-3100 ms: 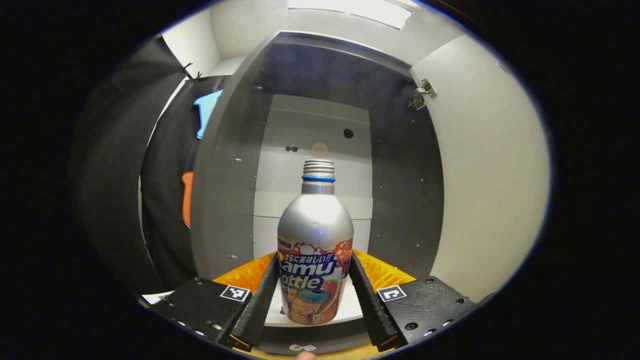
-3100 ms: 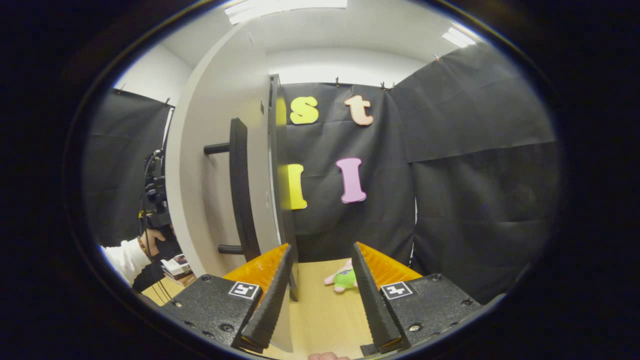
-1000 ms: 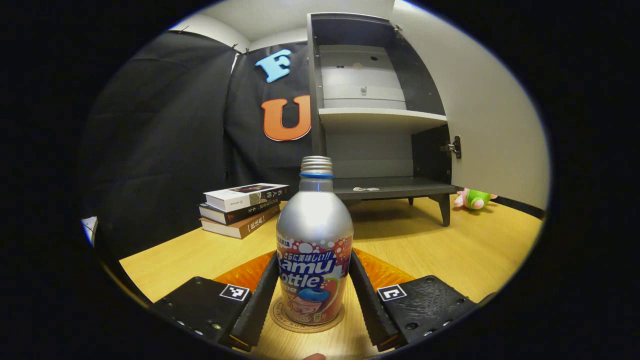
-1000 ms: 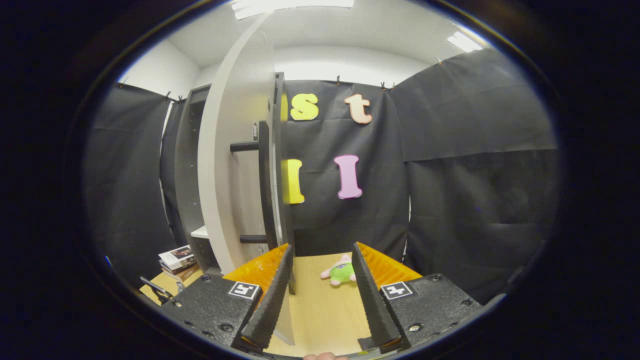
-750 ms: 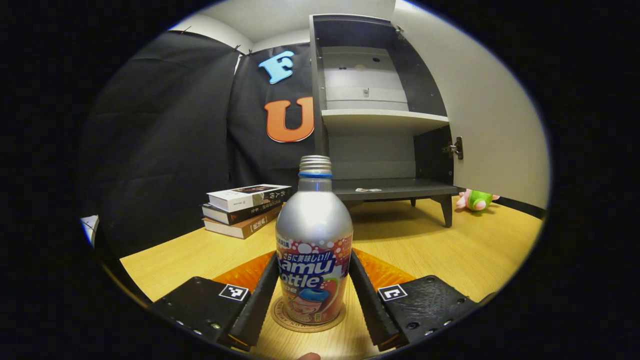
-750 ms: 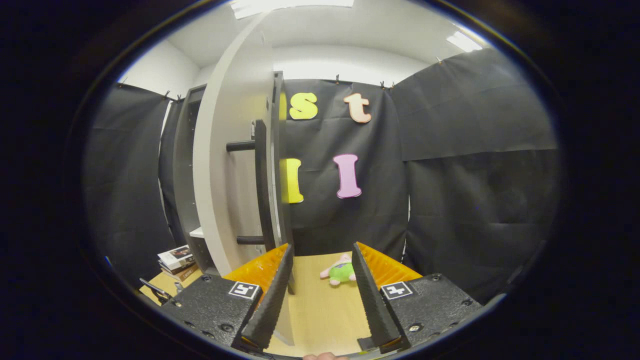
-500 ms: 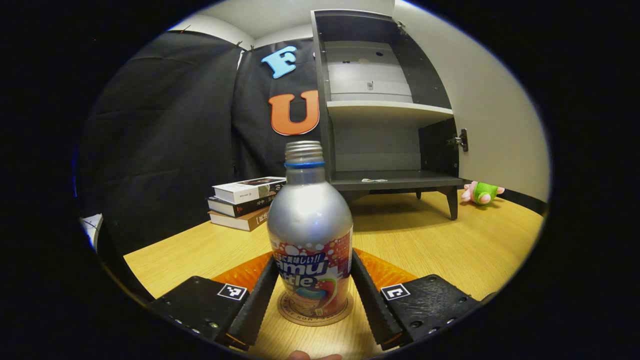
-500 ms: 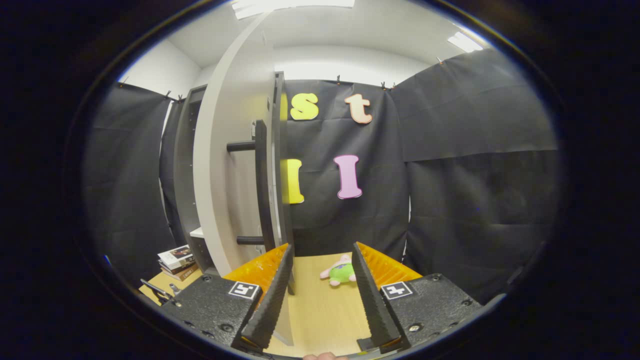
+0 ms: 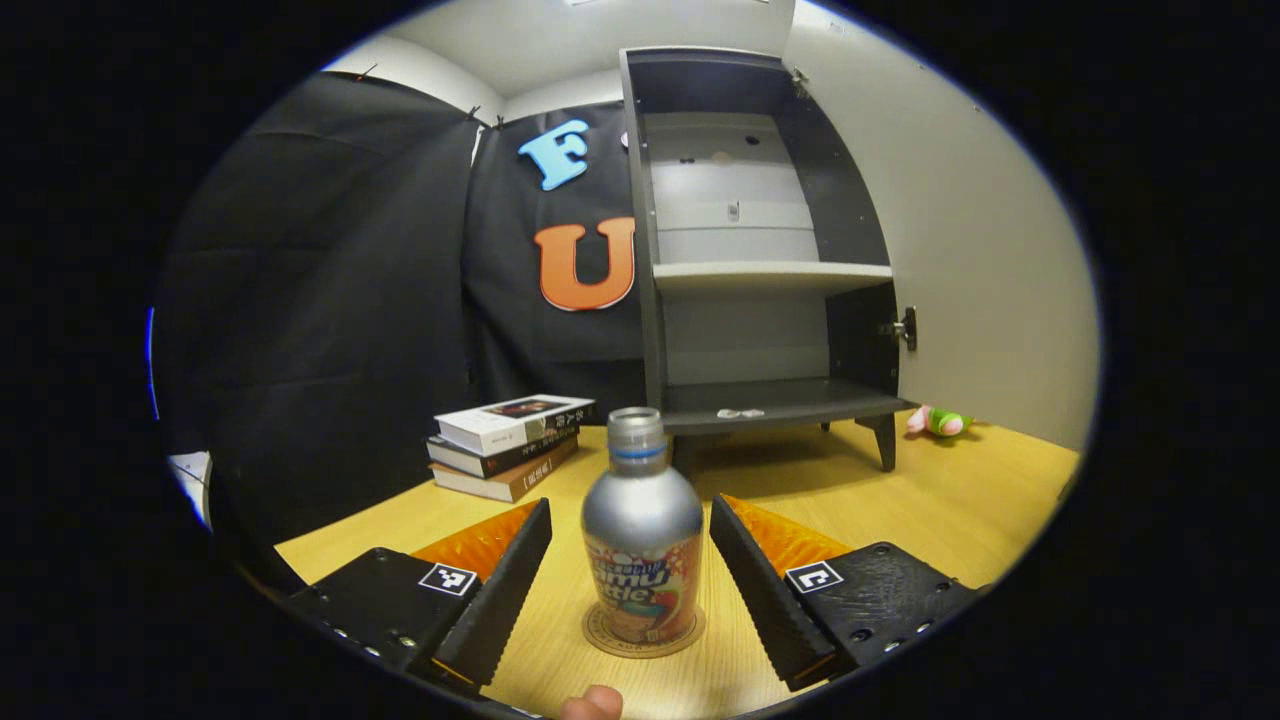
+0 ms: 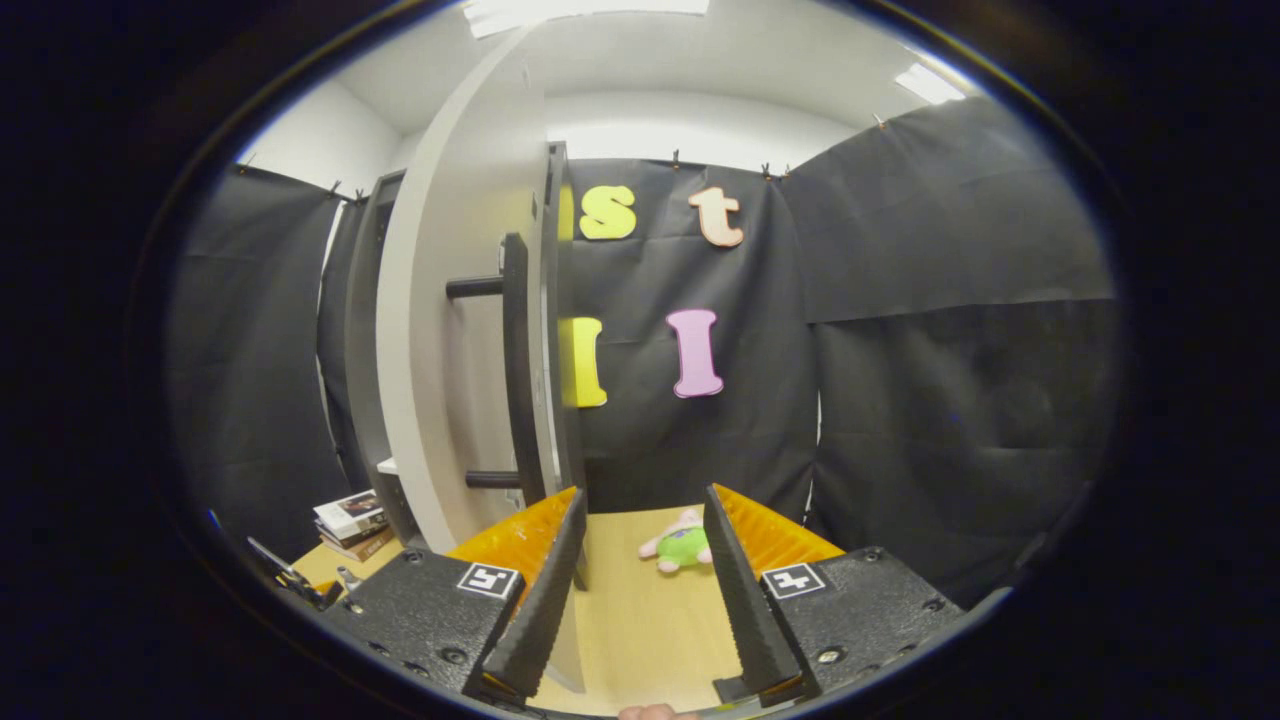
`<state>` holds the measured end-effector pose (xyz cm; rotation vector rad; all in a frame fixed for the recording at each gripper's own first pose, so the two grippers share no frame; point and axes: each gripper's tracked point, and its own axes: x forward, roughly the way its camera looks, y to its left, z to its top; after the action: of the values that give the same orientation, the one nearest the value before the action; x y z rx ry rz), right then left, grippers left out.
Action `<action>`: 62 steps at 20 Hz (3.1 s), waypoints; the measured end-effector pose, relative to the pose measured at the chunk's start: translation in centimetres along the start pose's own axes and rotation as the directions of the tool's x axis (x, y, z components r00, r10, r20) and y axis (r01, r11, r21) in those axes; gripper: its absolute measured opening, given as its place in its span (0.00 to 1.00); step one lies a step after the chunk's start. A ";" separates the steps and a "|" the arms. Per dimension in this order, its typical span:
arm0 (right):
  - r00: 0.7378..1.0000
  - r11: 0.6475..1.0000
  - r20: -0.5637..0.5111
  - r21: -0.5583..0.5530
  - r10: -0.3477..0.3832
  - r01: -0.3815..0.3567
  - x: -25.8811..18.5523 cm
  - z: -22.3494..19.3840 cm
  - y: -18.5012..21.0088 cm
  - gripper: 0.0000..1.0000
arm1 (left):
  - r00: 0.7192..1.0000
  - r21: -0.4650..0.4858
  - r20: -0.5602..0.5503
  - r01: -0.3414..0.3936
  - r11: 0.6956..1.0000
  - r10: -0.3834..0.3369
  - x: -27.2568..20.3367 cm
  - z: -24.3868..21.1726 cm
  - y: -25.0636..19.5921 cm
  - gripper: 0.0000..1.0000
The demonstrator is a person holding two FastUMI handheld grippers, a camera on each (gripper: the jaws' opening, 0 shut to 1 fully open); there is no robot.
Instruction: Open the cabinet door with the right hand, grasp the bottle in the cabinet with the left hand and place it on the coaster, then close the cabinet door with the right hand.
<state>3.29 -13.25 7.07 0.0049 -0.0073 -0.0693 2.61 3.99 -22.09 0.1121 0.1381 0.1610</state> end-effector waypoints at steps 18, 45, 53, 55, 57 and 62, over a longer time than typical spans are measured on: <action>0.999 0.999 0.037 0.015 0.039 -0.040 -0.1 0.3 0.6 0.71 | 0.996 -0.080 0.085 0.035 0.996 -0.028 -3.3 20.8 3.4 0.94; 0.940 0.939 0.007 0.017 0.342 -0.342 -0.3 -0.6 13.8 0.68 | 0.990 -0.031 0.121 0.076 0.997 -0.072 -4.7 20.8 2.4 0.94; 0.897 0.896 0.001 0.046 0.441 -0.441 2.3 -0.5 21.1 0.71 | 0.994 -0.056 0.106 0.040 0.998 -0.034 -4.7 20.0 4.9 0.94; 0.881 0.880 0.001 0.049 0.474 -0.473 3.3 -0.4 23.4 0.69 | 0.994 -0.059 0.107 0.023 0.998 -0.016 -4.7 19.9 5.8 0.94; 0.859 0.857 0.005 0.072 0.512 -0.511 4.8 -0.1 25.8 0.71 | 0.994 -0.063 0.109 0.004 0.998 0.003 -4.5 19.9 6.8 0.94; 0.871 0.866 0.033 0.094 0.491 -0.492 7.8 0.7 28.8 0.70 | 0.994 -0.078 0.098 -0.033 0.996 0.041 -4.6 19.5 8.8 0.94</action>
<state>13.09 14.98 8.02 0.1030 -0.0195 0.4456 -0.40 9.90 -1.19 0.0470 0.0302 0.1973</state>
